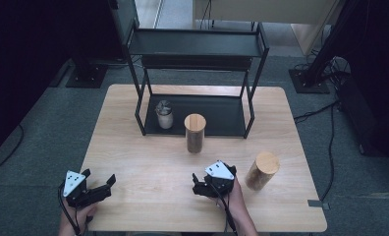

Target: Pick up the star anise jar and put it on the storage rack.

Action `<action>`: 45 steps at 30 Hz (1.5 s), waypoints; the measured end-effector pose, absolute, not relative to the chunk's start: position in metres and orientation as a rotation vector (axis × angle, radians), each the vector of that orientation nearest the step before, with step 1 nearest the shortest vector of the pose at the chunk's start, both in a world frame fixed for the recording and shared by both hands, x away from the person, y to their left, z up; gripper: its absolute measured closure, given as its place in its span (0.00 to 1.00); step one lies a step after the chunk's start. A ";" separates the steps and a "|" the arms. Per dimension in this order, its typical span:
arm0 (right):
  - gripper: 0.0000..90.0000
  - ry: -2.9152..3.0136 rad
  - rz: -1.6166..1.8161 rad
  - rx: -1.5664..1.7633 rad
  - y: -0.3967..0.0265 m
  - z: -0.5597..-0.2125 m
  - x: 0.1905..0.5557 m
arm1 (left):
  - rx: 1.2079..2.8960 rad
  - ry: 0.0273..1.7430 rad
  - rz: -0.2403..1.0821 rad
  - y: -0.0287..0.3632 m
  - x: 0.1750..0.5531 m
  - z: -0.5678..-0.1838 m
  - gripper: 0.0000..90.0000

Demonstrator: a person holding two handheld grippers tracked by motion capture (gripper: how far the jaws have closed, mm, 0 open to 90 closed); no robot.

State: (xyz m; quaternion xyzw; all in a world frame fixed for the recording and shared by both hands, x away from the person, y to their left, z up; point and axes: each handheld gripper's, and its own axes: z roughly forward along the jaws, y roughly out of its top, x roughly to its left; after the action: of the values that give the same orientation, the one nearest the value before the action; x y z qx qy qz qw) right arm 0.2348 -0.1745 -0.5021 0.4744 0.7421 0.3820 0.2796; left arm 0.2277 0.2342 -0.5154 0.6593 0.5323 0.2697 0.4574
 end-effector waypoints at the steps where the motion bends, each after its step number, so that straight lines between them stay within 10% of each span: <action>1: 0.04 1.990 1.023 1.272 -0.174 -0.502 0.236 | 1.625 1.312 0.664 0.234 0.228 -0.515 0.00; 45: 0.08 1.946 1.022 1.325 -0.147 -0.507 0.307 | 1.626 1.308 0.665 0.234 0.228 -0.515 0.00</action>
State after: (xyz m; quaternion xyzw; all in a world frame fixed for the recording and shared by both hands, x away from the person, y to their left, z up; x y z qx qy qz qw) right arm 0.3072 -0.1474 -0.5066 0.4951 0.7270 0.3818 0.2839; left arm 0.2276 0.2340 -0.5154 0.6601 0.5309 0.2697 0.4579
